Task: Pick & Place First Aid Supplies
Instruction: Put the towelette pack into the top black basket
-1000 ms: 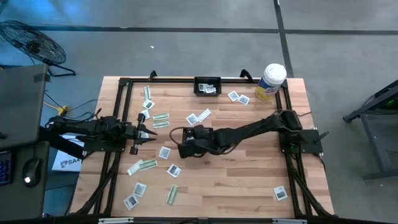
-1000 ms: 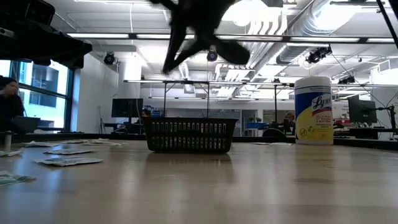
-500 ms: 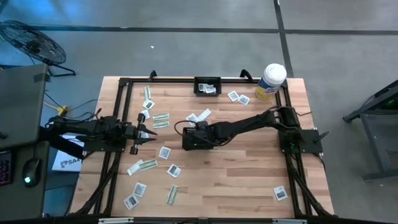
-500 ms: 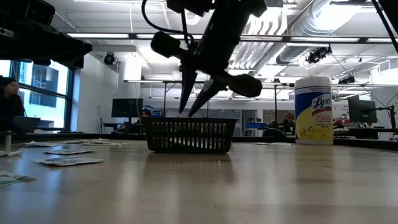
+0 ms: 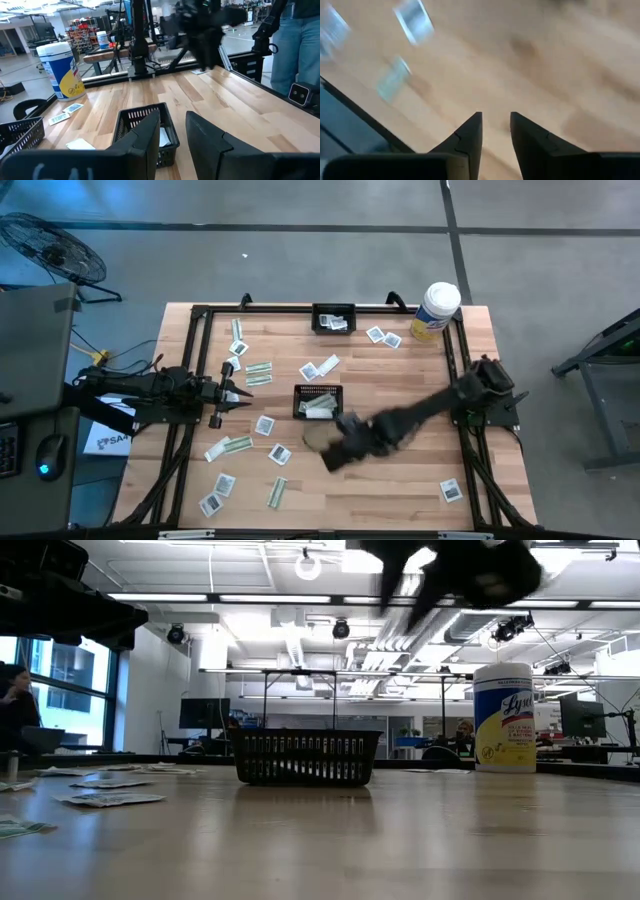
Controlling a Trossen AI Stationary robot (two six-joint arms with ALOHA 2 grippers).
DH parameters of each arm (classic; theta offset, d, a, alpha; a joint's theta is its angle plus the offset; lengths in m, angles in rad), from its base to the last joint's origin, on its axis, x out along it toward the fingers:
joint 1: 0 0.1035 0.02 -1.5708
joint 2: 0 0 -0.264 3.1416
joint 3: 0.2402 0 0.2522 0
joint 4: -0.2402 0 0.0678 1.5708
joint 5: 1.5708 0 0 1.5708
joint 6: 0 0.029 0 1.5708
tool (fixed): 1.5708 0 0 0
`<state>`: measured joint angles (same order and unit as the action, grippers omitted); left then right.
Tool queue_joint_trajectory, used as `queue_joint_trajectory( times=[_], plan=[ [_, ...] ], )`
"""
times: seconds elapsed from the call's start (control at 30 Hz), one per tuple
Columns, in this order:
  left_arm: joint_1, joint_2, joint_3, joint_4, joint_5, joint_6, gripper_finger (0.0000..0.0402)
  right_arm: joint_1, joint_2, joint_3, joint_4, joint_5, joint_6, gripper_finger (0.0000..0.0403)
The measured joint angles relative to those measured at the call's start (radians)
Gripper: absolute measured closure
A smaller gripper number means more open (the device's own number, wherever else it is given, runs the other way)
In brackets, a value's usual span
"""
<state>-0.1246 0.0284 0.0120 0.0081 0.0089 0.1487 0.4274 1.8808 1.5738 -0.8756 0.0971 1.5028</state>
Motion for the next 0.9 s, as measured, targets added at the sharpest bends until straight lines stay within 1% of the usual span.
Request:
queue_joint_trajectory(
  times=[0.1,0.17,0.2,0.3,0.37,0.47,0.7,0.8,0.9],
  plan=[
    [0.0,0.0,0.0,0.0,0.0,0.0,0.0309,0.108,0.0,-0.032,-0.052,0.0,0.122,0.0317],
    [0.0,0.0,0.0,0.0,0.0,0.0,0.0309,0.176,0.001,-0.069,-0.077,-0.017,0.241,0.0323],
    [0.0,0.0,0.0,0.0,0.0,0.0,0.0309,0.206,0.002,-0.085,-0.092,-0.044,0.296,0.0325],
    [0.0,0.0,0.0,0.0,0.0,0.0,0.0309,0.286,0.002,-0.124,-0.124,-0.177,0.434,0.0333],
    [0.0,0.0,0.0,0.0,0.0,0.0,0.0309,0.327,0.002,-0.151,-0.147,-0.264,0.491,0.0338],
    [0.0,0.0,0.0,0.0,0.0,0.0,0.0309,0.369,0.002,-0.18,-0.196,-0.359,0.515,0.0344],
    [0.0,0.0,0.0,0.0,0.0,0.0,0.0309,0.413,0.002,-0.283,-0.195,-0.485,0.456,0.0348],
    [0.0,0.0,0.0,0.0,0.0,0.0,0.0309,0.419,0.002,-0.331,-0.192,-0.576,0.436,0.035],
    [0.0,0.0,0.0,0.0,0.0,0.0,0.0309,0.414,0.002,-0.388,-0.14,-0.679,0.428,0.0351]
  ],
)
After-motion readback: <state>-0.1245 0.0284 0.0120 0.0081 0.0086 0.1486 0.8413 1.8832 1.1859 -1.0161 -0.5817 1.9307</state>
